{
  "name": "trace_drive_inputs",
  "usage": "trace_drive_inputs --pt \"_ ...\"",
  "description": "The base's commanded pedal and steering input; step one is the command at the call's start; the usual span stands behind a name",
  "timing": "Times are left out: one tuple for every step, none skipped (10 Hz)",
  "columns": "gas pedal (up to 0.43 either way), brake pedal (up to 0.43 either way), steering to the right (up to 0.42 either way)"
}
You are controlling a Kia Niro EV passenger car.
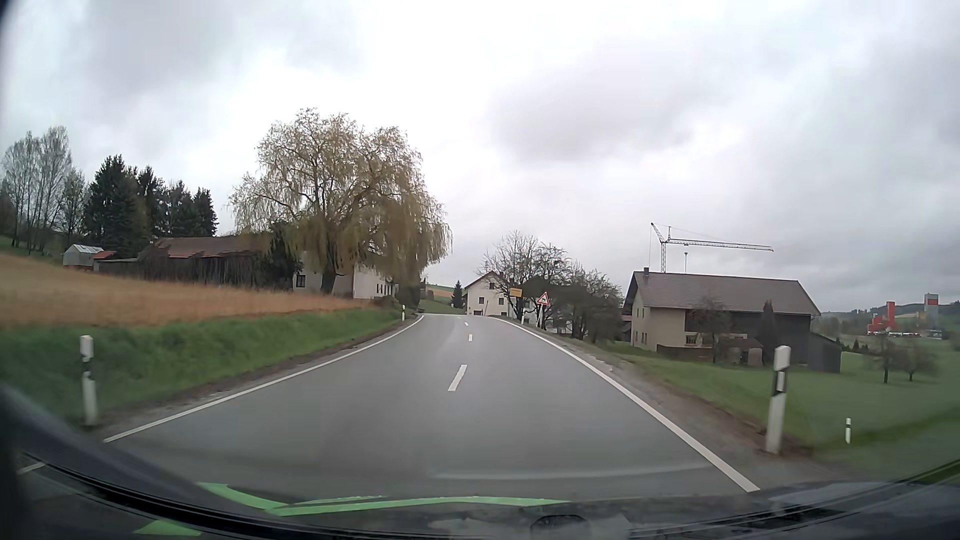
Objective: Follow the waypoints while adhering to traffic rules and regulations
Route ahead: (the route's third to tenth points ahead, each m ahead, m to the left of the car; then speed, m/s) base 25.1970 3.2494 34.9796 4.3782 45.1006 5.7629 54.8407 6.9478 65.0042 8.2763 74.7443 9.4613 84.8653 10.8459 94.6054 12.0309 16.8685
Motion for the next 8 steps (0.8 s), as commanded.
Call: trace_drive_inputs --pt "0.0 0.0 -0.008" --pt "0.0 0.0 -0.008" --pt "0.0 0.0 -0.008" --pt "0.0 0.0 -0.009" --pt "0.0 0.0 -0.009" --pt "0.0 0.0 -0.01" --pt "0.0 0.0 -0.011" --pt "0.0 0.0 -0.012"
